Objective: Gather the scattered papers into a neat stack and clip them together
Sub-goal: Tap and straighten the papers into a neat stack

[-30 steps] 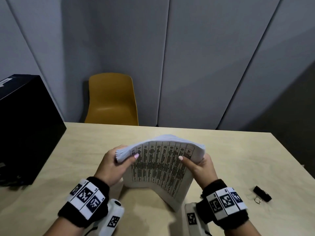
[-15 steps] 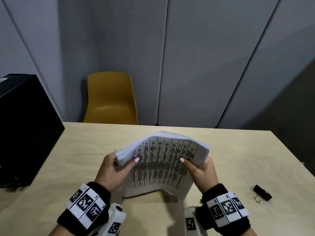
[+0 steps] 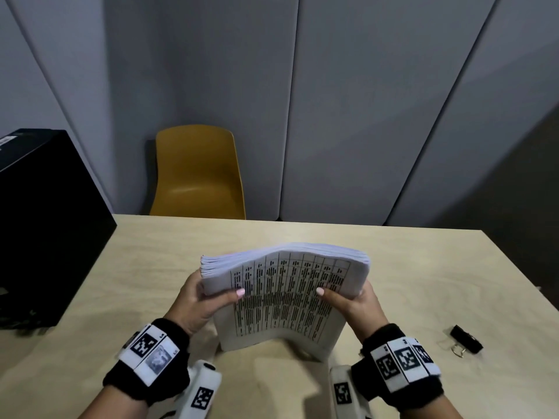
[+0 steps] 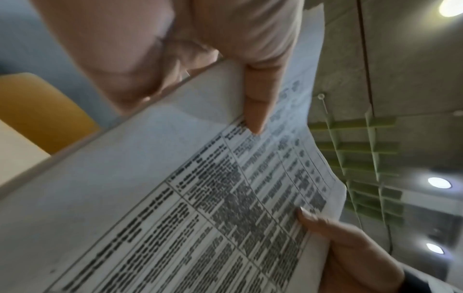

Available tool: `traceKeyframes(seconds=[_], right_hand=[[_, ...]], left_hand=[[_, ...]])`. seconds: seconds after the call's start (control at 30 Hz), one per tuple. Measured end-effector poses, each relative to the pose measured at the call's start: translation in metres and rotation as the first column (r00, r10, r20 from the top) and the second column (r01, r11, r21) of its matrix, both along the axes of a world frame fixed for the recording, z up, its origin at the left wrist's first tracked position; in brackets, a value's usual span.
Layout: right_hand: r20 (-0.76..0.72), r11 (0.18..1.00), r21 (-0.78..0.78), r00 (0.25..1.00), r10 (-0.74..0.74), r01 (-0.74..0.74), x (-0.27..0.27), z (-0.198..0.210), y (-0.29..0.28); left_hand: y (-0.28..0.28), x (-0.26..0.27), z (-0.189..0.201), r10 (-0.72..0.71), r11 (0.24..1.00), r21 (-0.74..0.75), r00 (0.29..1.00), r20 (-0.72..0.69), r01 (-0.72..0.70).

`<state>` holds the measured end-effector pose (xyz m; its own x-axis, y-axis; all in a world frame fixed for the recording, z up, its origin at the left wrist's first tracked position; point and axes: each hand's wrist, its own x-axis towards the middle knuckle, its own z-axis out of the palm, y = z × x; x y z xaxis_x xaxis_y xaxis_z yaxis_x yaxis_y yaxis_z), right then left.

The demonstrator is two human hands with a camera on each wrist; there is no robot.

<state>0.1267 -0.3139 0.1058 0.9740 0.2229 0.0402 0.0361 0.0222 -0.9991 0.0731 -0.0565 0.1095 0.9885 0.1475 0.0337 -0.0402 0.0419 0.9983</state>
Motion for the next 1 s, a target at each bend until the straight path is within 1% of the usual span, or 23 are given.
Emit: traceKeyframes(seconds=[0.03,0.1,0.17,0.23,0.3,0.37,0.43,0.47,0.57,0.67,0.73,0.8,0.87,0.9,1.0], right_hand=[[0.020,1.000,-0.019,1.000,0.001,-0.001,-0.001,0.000,0.002],[0.066,0.999,-0.042,0.997,-0.025,0.028,-0.004,-0.003,0.007],[0.095,0.997,-0.035,0.993,-0.065,0.069,-0.009,-0.008,0.014],[0.138,0.994,-0.026,0.985,-0.099,0.104,-0.013,-0.016,0.018],[0.178,0.993,-0.042,0.979,-0.101,0.110,-0.018,-0.022,0.018],[0.193,0.992,-0.052,0.976,-0.101,0.113,-0.021,-0.029,0.016],[0.184,0.988,-0.076,0.976,-0.117,0.132,-0.021,-0.035,0.014],[0.176,0.986,-0.095,0.977,-0.122,0.140,-0.020,-0.037,0.013],[0.166,0.976,-0.175,0.981,-0.103,0.132,-0.017,-0.036,0.012],[0.172,0.983,-0.132,0.980,-0.105,0.128,-0.018,-0.029,0.009],[0.163,0.984,-0.122,0.980,-0.111,0.132,-0.020,-0.032,0.005],[0.136,0.974,-0.186,0.985,-0.104,0.128,-0.022,-0.045,0.001],[0.106,0.960,-0.255,0.990,-0.094,0.119,-0.023,-0.054,0.000],[0.097,0.957,-0.265,0.991,-0.093,0.116,-0.022,-0.056,0.000],[0.086,0.970,-0.219,0.992,-0.089,0.106,-0.020,-0.051,-0.001]], left_hand=[[-0.004,0.000,0.000,0.020,1.000,0.003,0.999,-0.029,-0.020],[-0.012,0.001,0.000,0.046,0.998,0.055,0.997,-0.060,-0.043],[-0.020,0.000,0.003,0.080,0.992,0.102,0.996,-0.044,-0.075],[-0.023,-0.002,0.002,0.091,0.985,0.146,0.996,0.017,-0.093],[-0.023,-0.006,0.000,0.132,0.976,0.173,0.991,0.031,-0.135],[-0.020,-0.010,-0.006,0.171,0.970,0.165,0.984,0.057,-0.179],[-0.018,-0.010,-0.011,0.190,0.963,0.185,0.980,0.056,-0.197],[-0.019,-0.011,-0.012,0.180,0.963,0.195,0.983,0.042,-0.185],[-0.021,-0.010,-0.010,0.175,0.960,0.214,0.984,0.034,-0.179],[-0.021,-0.010,-0.004,0.181,0.958,0.215,0.981,0.066,-0.191],[-0.021,-0.012,-0.006,0.164,0.965,0.202,0.986,0.034,-0.168],[-0.022,-0.017,-0.010,0.134,0.973,0.193,0.991,-0.031,-0.126],[-0.023,-0.020,-0.014,0.112,0.976,0.193,0.992,-0.056,-0.100],[-0.025,-0.020,-0.014,0.116,0.977,0.185,0.991,-0.067,-0.102],[-0.025,-0.018,-0.014,0.141,0.979,0.161,0.986,-0.084,-0.127]])
